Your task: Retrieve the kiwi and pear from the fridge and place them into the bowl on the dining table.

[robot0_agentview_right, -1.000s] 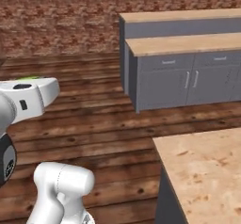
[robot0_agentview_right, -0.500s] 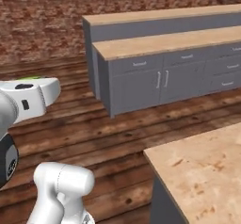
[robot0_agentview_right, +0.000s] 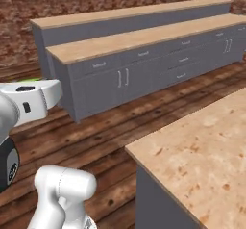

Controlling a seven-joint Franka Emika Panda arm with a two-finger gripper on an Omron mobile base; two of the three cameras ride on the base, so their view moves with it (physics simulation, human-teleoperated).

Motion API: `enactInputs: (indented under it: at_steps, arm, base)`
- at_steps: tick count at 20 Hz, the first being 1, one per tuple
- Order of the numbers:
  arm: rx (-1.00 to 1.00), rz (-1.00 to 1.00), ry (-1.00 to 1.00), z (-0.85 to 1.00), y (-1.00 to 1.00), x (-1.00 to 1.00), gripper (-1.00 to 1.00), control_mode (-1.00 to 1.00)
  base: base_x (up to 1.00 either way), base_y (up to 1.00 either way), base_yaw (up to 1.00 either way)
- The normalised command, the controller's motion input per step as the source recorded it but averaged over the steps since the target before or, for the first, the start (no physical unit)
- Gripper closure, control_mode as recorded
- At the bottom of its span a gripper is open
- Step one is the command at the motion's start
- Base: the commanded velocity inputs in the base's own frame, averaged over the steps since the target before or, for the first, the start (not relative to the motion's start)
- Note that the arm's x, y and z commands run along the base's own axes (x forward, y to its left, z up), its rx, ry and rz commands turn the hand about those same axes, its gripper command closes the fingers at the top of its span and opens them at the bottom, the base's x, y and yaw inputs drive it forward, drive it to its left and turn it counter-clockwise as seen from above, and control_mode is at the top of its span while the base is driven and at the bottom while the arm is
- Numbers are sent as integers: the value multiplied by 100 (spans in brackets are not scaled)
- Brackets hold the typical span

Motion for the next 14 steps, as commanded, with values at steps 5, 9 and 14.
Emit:
enactInputs:
  at_steps: [5, 9, 14]
  arm:
    - [0, 0, 0, 0, 0, 0, 100, 100]
    - [0, 0, 0, 0, 0, 0, 100, 100]
    - [0, 0, 0, 0, 0, 0, 100, 100]
  base:
    - [44, 8, -43]
    - [57, 23, -40]
    - [91, 51, -44]
